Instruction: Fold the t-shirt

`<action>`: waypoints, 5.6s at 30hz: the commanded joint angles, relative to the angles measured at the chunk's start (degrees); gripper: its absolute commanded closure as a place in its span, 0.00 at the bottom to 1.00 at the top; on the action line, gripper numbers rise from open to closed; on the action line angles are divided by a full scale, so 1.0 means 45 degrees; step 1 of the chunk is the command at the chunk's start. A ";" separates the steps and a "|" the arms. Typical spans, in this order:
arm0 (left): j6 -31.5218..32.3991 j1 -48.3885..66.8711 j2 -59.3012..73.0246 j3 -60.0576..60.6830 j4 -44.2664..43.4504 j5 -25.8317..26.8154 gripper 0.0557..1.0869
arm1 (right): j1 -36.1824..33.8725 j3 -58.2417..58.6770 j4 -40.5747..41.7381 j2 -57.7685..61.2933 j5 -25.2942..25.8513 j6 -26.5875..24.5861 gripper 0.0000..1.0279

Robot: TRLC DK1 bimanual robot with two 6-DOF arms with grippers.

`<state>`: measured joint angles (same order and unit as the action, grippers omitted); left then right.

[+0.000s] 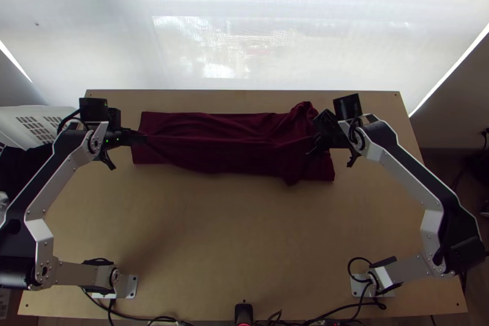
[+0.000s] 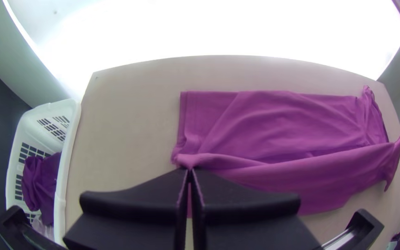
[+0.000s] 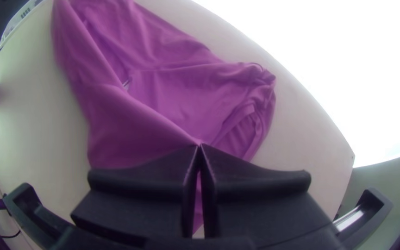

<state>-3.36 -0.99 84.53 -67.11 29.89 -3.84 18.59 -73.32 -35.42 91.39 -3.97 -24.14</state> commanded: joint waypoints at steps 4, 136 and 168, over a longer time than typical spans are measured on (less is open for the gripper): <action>-0.0251 -0.0072 0.2621 -0.2567 -0.0138 -0.0007 0.97 | -0.0440 -0.3512 -0.0020 0.3049 -0.0075 -0.0124 0.97; 0.2582 -0.0092 0.6840 -0.7254 0.3905 0.3196 0.97 | 0.1631 -0.3863 -0.0078 0.6546 -0.0525 0.0833 0.04; 0.3558 0.3522 0.7817 -1.2586 0.4842 0.5657 0.97 | 0.0810 -0.3844 -0.1504 0.2698 -0.0427 0.1302 0.04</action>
<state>10.76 11.44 115.96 -117.64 51.77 19.38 25.15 -91.77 -38.72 110.37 -5.93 -18.39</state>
